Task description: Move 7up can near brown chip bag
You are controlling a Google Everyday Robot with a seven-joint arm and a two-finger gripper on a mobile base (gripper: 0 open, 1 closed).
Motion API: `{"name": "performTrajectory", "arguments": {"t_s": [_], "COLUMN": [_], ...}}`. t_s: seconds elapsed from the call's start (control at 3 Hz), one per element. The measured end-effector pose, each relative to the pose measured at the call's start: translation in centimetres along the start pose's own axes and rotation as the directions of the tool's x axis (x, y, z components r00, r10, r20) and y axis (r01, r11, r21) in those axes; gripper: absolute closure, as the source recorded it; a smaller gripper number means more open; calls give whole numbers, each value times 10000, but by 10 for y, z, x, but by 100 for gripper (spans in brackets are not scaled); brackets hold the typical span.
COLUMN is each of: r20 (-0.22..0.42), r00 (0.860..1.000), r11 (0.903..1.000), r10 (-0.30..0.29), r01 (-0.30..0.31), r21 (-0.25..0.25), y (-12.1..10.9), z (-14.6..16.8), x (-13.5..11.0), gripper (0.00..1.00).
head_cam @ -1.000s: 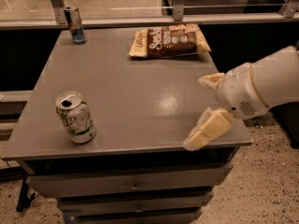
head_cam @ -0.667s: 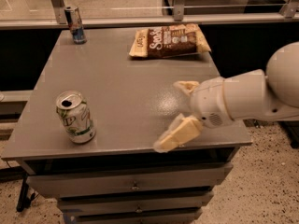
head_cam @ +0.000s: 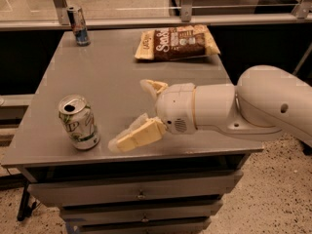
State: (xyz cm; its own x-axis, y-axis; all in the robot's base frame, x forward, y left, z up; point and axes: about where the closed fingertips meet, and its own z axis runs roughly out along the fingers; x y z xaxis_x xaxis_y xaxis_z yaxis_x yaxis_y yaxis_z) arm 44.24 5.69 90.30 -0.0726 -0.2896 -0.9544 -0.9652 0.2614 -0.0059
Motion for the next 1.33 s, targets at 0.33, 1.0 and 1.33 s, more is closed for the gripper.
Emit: {"name": "performTrajectory", "arguments": {"t_s": [0.33,1.0,1.33], "r20": [-10,1155,2041], "r00": [10000,9924,9768], "r11": [10000,9991,9978], "r10": [4,-430,-650], "r01": [-4,429,664], "r21": [-40,33,-3], "y": [2,8,11], "z": [1,28,71], "x": [-1,-2,-1], "gripper": [0,0,0]}}
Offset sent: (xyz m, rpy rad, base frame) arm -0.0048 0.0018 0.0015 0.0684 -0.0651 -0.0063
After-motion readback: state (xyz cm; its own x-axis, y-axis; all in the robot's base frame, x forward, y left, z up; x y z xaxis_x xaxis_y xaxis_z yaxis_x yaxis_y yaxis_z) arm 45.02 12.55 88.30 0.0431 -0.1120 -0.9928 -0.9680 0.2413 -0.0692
